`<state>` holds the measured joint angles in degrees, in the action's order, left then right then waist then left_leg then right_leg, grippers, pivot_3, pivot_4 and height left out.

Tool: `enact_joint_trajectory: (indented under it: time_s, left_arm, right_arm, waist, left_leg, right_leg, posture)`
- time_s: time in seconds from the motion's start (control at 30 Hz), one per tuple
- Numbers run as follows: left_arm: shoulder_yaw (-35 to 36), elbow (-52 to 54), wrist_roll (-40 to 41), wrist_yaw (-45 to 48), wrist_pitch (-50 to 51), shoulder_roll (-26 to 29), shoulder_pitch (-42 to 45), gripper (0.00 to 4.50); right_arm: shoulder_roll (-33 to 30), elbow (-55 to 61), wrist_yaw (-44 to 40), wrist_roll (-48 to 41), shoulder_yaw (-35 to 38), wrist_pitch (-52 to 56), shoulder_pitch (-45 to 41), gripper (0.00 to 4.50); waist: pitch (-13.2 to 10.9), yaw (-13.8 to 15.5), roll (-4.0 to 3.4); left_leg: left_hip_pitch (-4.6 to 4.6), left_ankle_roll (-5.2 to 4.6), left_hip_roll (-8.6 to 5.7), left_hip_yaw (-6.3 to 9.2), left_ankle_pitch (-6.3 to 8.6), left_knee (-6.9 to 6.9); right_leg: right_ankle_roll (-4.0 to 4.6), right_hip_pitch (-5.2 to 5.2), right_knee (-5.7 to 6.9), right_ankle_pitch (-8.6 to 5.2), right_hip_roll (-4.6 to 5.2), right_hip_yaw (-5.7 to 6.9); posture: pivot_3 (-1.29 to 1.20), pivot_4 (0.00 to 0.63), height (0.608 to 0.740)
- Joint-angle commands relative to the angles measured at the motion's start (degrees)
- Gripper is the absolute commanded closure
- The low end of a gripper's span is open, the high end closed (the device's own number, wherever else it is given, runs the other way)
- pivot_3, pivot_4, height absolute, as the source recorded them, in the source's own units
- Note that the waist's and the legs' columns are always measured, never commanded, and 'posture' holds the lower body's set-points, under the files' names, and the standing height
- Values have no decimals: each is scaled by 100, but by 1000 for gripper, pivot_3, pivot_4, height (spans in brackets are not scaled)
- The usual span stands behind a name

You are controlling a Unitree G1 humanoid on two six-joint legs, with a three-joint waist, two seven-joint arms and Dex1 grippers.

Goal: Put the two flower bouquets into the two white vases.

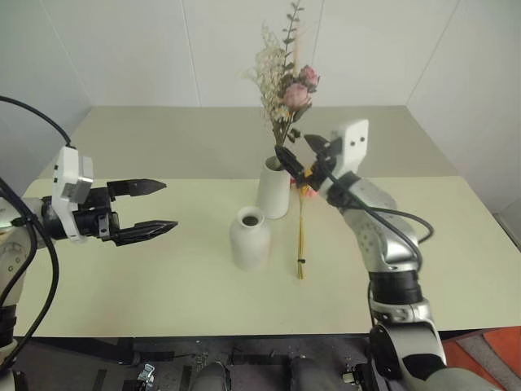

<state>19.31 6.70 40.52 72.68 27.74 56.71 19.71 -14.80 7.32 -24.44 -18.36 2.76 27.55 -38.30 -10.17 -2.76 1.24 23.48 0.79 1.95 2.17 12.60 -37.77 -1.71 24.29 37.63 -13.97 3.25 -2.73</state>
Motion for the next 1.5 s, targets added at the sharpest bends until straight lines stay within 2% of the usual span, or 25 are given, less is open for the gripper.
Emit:
enact_joint_trajectory:
  time_s: [0.03,0.17,0.27,0.33,0.43,0.67,0.83,0.93,1.03,1.37,1.5]
  left_arm:
    - [190,78,62,10,-40,86,68,0]
    - [196,93,80,4,-40,63,59,0]
    - [220,106,110,1,-34,40,36,0]
    - [236,117,121,-3,-30,32,18,0]
    - [303,138,173,-46,-4,-2,-11,0]
    - [595,301,412,-144,195,22,-219,0]
    - [709,370,452,-99,213,49,-314,0]
    - [787,459,488,-90,194,34,-426,0]
    - [891,541,530,-93,217,40,-567,0]
    - [947,577,554,-128,246,64,-666,0]
    - [858,511,524,-104,240,85,-571,0]
  right_arm:
    - [-373,843,-297,-327,103,350,154,36]
    - [-1179,1170,-503,-676,107,1737,185,36]
    - [-1823,1074,-513,-999,-248,3919,-353,36]
    - [-2123,914,-668,-1163,-608,4967,-771,36]
    - [-1936,571,-688,-1399,-540,6077,-1269,36]
    - [-1244,31,-195,-1090,-1026,6424,-1499,36]
    - [-679,-610,358,-529,-1473,6026,-1437,36]
    - [-493,-885,848,68,-1910,5438,-1222,36]
    - [-452,-1079,1011,262,-1688,5261,-1137,879]
    - [-729,-1086,1160,509,-868,5277,-1159,4419]
    - [-906,-694,1079,465,-674,5384,-1047,4472]
  waist:
    - [0,-6,0]
    - [0,12,1]
    - [0,23,1]
    - [0,2,1]
    - [0,-2,2]
    - [1,13,2]
    - [1,16,3]
    - [1,20,3]
    - [4,16,7]
    - [4,23,8]
    - [4,14,7]
  left_leg:
    - [-1,0,0,0,0,0]
    - [-5,0,2,0,0,0]
    - [-8,0,0,-2,0,-1]
    - [-8,0,2,-5,0,-2]
    - [-15,-1,10,-4,0,2]
    - [-7,-1,9,-4,0,2]
    - [-8,0,8,-4,0,2]
    - [-7,0,9,-4,0,2]
    - [-8,0,8,-4,0,2]
    - [-7,0,8,-4,0,3]
    - [-8,0,8,-4,0,3]
  right_leg:
    - [0,0,0,0,-1,0]
    - [2,-4,0,-2,-2,-1]
    - [3,-9,-2,-2,0,-1]
    - [4,-6,1,-2,-2,-3]
    - [14,-5,5,-8,-11,-5]
    - [14,-1,3,-8,-9,-4]
    - [14,-1,5,-8,-9,-3]
    - [14,-1,4,-8,-9,-3]
    - [14,-2,4,-8,-8,-3]
    - [13,-1,1,-8,-9,-2]
    - [13,-2,2,-8,-9,-2]
  posture:
    - [0,150,740]
    - [0,150,740]
    - [0,150,740]
    - [0,150,740]
    - [0,150,740]
    - [0,150,740]
    - [0,150,740]
    - [0,150,740]
    - [0,150,740]
    - [0,150,740]
    - [0,150,740]
